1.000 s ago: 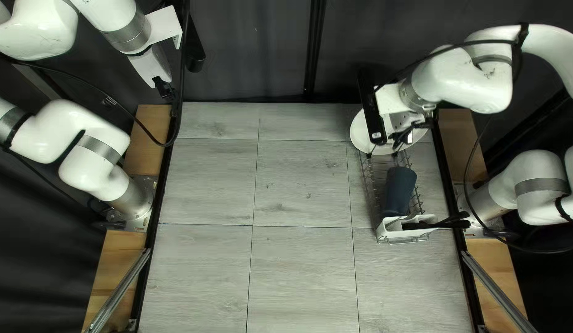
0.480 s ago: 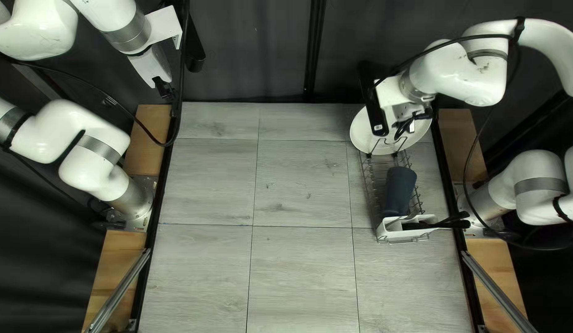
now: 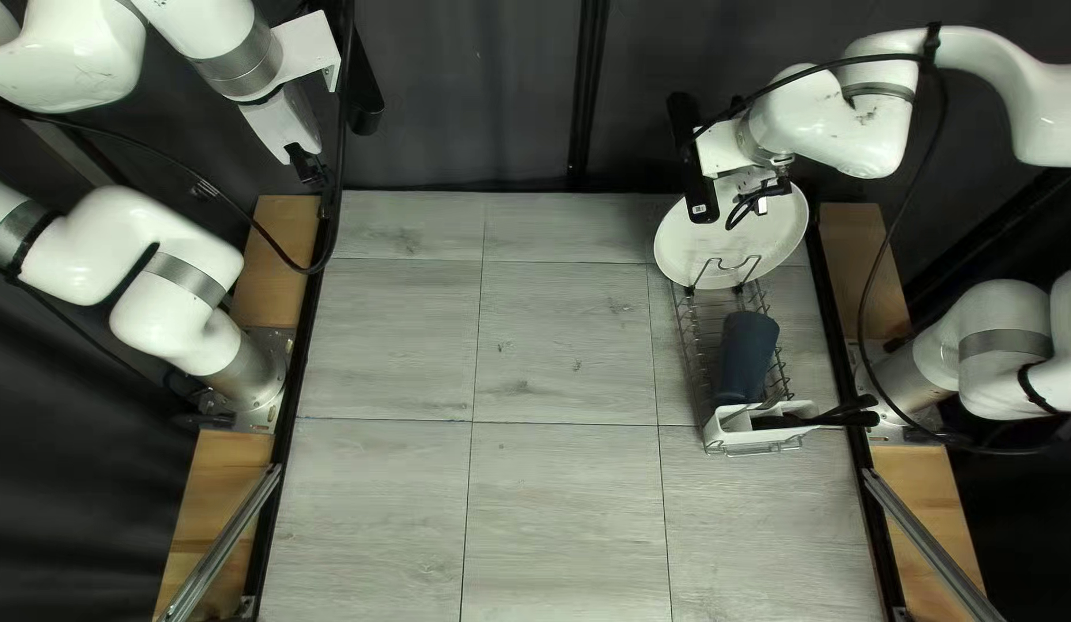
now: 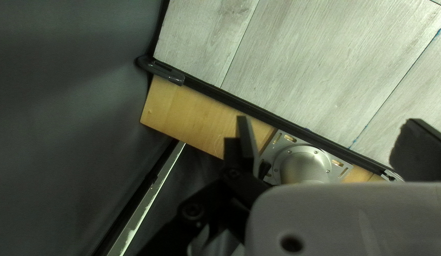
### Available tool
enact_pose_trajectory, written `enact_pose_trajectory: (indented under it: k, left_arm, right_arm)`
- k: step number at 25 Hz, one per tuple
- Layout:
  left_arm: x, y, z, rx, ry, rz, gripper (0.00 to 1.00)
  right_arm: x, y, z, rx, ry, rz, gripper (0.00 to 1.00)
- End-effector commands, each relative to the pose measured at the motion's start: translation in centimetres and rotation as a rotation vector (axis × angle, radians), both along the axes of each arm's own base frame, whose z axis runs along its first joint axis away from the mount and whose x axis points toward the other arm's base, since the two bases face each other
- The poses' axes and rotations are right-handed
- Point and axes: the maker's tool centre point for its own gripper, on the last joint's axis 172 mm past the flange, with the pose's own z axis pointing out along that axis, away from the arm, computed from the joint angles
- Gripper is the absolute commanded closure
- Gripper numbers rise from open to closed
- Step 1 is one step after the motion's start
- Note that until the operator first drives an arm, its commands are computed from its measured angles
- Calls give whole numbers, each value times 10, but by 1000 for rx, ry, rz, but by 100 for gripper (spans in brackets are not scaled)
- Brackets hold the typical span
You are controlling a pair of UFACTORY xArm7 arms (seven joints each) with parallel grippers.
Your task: Pick up and place plate onto table. Place down one fork to the left of the plate. Place spoon and knife to the right of the plate. Place cup above the knife and spoon
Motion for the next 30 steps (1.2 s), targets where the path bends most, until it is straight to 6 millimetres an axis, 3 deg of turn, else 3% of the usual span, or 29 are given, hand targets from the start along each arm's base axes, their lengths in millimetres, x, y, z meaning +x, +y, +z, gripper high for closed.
enact_pose_trajectory:
  k: [1,8,17,19,21,23,30]
  left_arm:
    - [0,0,0,0,0,0,0]
    - [0,0,0,0,0,0,0]
    - [0,0,0,0,0,0,0]
    - [0,0,0,0,0,0,0]
    - [0,0,0,0,0,0,0]
    - [0,0,0,0,0,0,0]
    - [0,0,0,0,0,0,0]
  right_arm:
    - [-2,1,-1,-11,-1,-3,100]
    - [-5,2,30,-43,-8,-42,100]
    - [3,-29,126,-139,-50,-117,100]
    - [11,-39,140,-146,-55,-146,100]
    - [20,-40,142,-132,-51,-174,100]
    - [38,-26,135,-94,-53,-212,100]
    - [116,80,79,168,-93,-320,100]
